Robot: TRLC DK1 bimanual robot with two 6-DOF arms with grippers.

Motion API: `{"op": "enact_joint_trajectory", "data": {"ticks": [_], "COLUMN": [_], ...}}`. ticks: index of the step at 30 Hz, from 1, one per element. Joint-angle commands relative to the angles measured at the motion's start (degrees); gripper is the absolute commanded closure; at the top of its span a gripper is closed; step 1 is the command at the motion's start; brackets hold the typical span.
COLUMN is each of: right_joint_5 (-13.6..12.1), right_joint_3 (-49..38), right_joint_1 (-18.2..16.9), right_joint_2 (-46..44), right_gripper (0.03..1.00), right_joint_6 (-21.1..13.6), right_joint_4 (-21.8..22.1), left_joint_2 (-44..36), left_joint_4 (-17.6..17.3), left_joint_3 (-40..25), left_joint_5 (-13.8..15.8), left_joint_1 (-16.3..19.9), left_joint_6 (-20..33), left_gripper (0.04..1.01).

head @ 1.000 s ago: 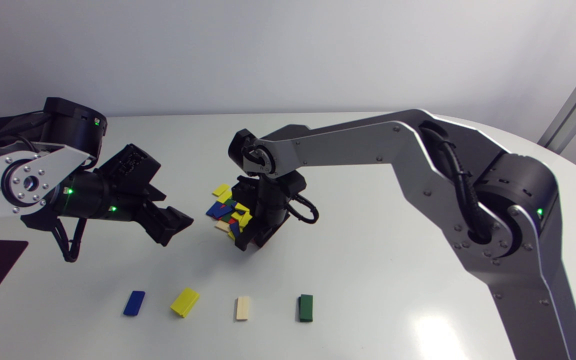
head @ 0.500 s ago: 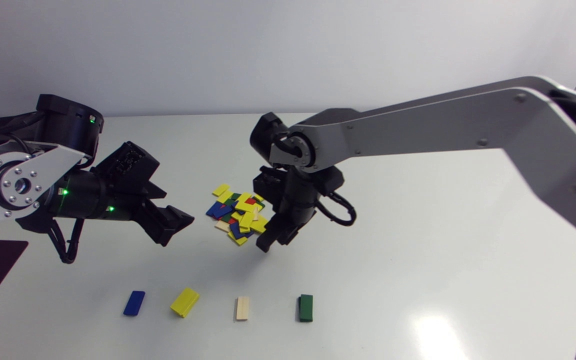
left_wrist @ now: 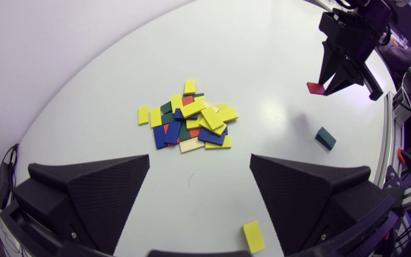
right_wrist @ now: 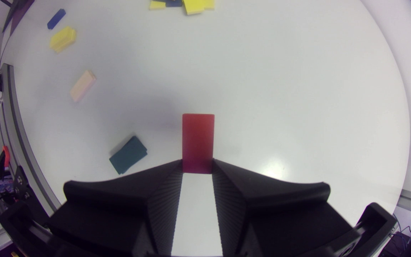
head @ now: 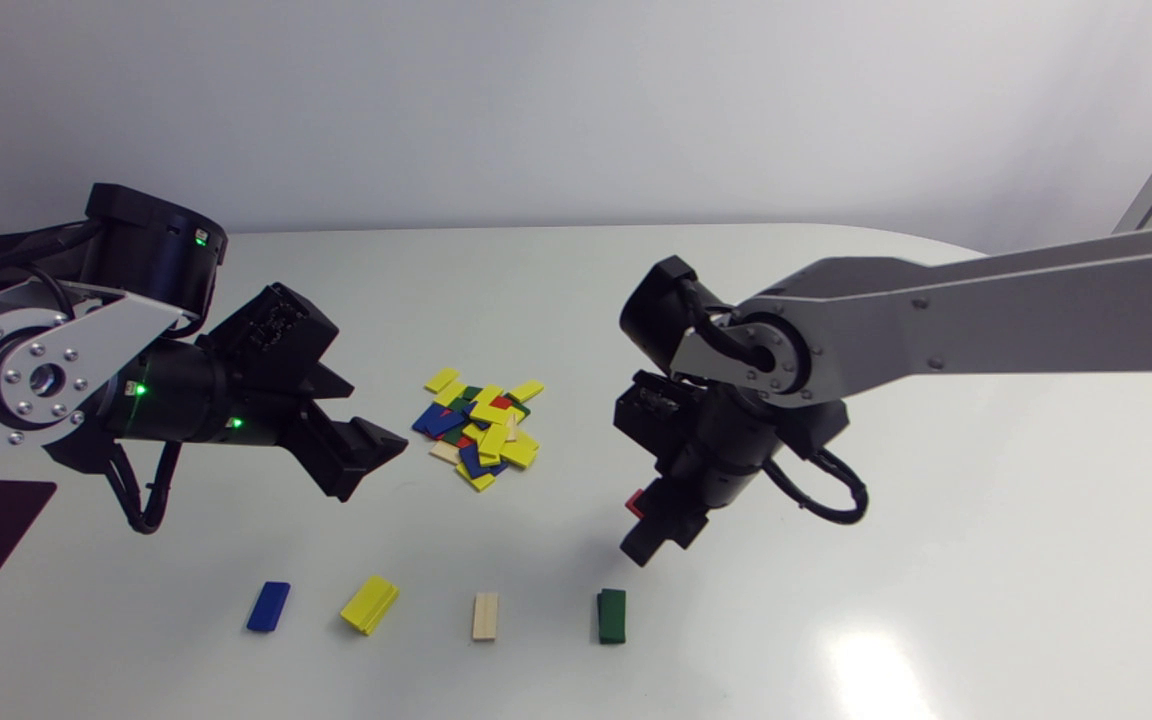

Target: Take domino bricks one by one from the mixed stack on the table and place each onto the existing stack of the same color.

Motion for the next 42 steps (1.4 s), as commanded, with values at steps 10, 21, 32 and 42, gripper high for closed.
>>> {"op": "enact_joint_trajectory", "data": {"ticks": [10, 21, 32, 42], "right_joint_5": [0.44, 0.26, 0.08, -0.35], "right_joint_3": [-14.42, -19.96, -20.93, -22.07], "right_joint_1": [-4.19, -4.46, -2.52, -2.26], "right_joint_2": [-10.6, -12.8, -10.34, -8.4], "right_gripper": [0.782, 0.782, 0.779, 0.684], "right_joint_6": [-3.3, -4.35, -5.06, -5.32], "right_joint_4": [1.56, 2.53, 3.32, 5.16], "left_joint_2": [-0.77, -0.85, -1.38, -1.47], "left_joint_4": [-0.44, -0.7, -1.05, -1.4], "left_joint_3": [-0.6, -0.42, -0.69, -0.51], "left_joint_5": [-2.05, -3.81, -3.81, -4.25], "left_joint_1": [-2.13, -4.15, -4.59, -5.03], "left_joint_6": [-2.78, -3.75, -4.19, -4.54], "left_gripper": [0.041, 0.041, 0.041, 0.041]}}
